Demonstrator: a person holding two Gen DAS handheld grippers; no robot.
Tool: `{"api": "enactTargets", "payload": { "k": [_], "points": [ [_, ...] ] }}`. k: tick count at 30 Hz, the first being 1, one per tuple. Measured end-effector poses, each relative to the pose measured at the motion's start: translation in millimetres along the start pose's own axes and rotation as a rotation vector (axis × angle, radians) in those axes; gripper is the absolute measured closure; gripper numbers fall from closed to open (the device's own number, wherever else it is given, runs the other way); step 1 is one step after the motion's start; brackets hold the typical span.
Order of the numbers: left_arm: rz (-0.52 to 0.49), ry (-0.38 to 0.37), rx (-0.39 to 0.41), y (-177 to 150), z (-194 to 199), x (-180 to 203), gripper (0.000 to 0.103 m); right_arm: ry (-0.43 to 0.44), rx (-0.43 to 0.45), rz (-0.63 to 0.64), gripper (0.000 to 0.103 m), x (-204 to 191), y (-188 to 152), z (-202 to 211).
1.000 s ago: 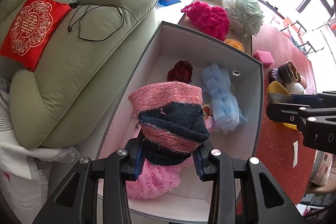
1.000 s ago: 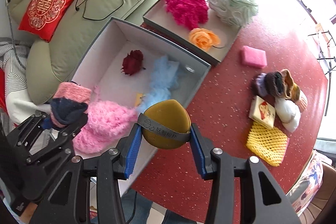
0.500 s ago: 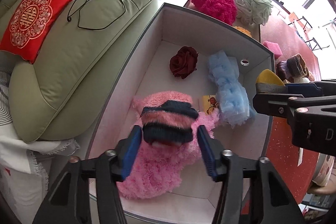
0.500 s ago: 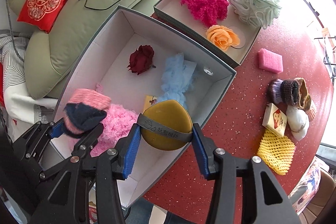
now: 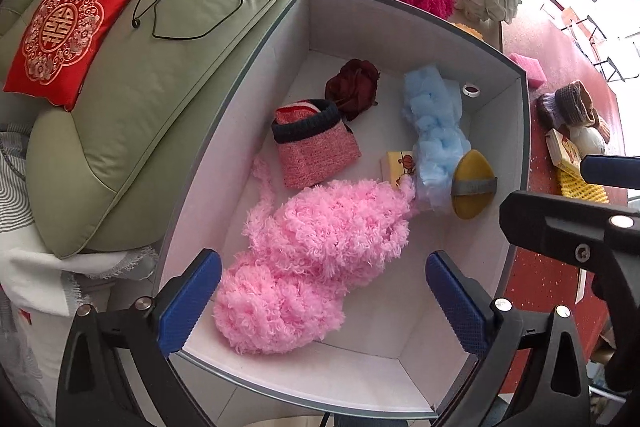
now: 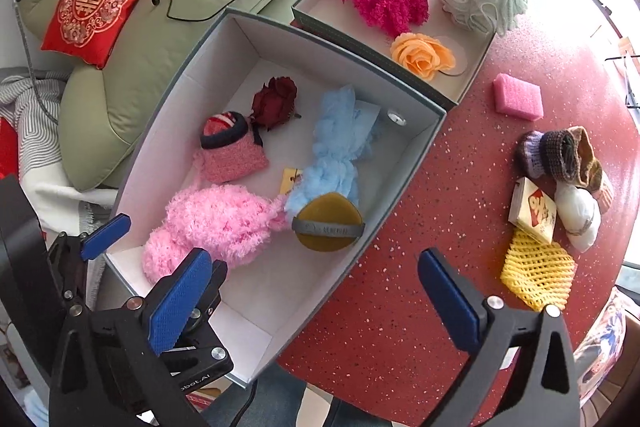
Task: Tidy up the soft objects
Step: 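Open the left tool dropping the cover while the right tool drops the puff, then withdraw both tools from the box toward the table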
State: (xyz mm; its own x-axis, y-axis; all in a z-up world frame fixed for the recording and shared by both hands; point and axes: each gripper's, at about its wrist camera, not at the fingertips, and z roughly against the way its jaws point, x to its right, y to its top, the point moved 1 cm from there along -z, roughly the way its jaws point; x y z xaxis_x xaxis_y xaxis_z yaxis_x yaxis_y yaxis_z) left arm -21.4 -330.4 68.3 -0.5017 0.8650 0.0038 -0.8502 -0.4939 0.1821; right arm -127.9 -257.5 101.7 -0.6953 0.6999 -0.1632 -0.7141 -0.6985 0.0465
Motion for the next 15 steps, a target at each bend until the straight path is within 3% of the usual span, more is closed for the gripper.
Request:
{"api": "enactTargets", "payload": {
  "k": [15],
  "points": [
    [-0.115,0.038,-0.039,-10.4,16.4,31.4,0.000,0.062,-0.011,-0.127,0.000,40.6,-45.5,6.3]
  ]
}}
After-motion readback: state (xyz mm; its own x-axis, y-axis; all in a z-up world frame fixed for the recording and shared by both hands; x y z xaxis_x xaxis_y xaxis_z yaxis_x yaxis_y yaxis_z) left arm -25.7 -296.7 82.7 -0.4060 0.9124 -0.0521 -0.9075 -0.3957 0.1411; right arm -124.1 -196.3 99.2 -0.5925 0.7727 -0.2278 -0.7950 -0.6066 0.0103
